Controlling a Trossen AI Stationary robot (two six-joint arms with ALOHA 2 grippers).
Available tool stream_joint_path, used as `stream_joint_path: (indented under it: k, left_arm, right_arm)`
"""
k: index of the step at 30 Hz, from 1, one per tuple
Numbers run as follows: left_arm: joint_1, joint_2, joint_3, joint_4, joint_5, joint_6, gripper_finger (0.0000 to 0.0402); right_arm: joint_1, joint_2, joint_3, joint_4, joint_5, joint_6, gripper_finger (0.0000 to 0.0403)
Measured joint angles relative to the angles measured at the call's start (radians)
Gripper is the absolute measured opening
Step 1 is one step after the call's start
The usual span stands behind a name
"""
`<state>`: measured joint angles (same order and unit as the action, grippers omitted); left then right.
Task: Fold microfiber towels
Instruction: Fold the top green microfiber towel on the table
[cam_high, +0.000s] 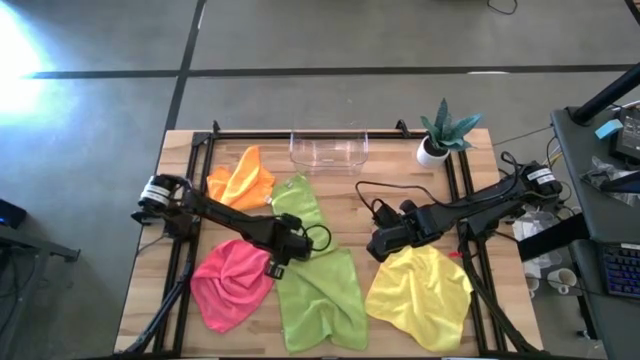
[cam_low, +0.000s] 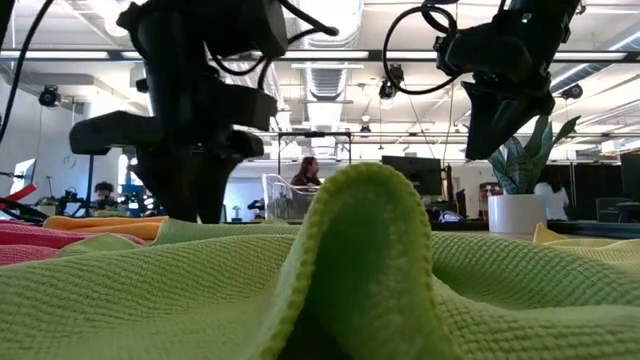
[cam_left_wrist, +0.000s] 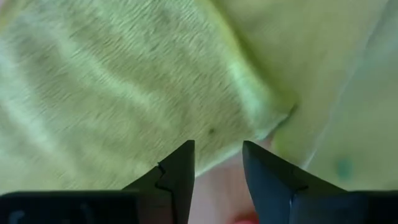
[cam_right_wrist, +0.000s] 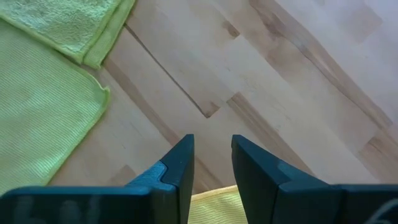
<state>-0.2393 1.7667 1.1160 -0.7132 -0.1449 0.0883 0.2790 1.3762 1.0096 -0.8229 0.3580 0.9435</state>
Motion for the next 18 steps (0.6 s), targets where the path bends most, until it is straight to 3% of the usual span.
stream_joint_path:
  k: [6,11,18]
  left_arm:
    - [-0.018,-0.016,0.000,-0.066,-0.036,-0.084,0.0120]
    - [-0.079,-0.049,0.002,-0.028,0.080,-0.198,0.0120]
    - [-0.165,-0.038,-0.012,0.071,0.110,-0.277,0.0120]
  right_arm:
    - [0.000,0.000,0.000,0.006,0.000,-0.002,0.0098]
    - [0.000,0.000,0.000,0.020,0.000,-0.002,0.0098]
    - [0.000,0.000,0.000,0.032,0.000,-0.027,0.0098]
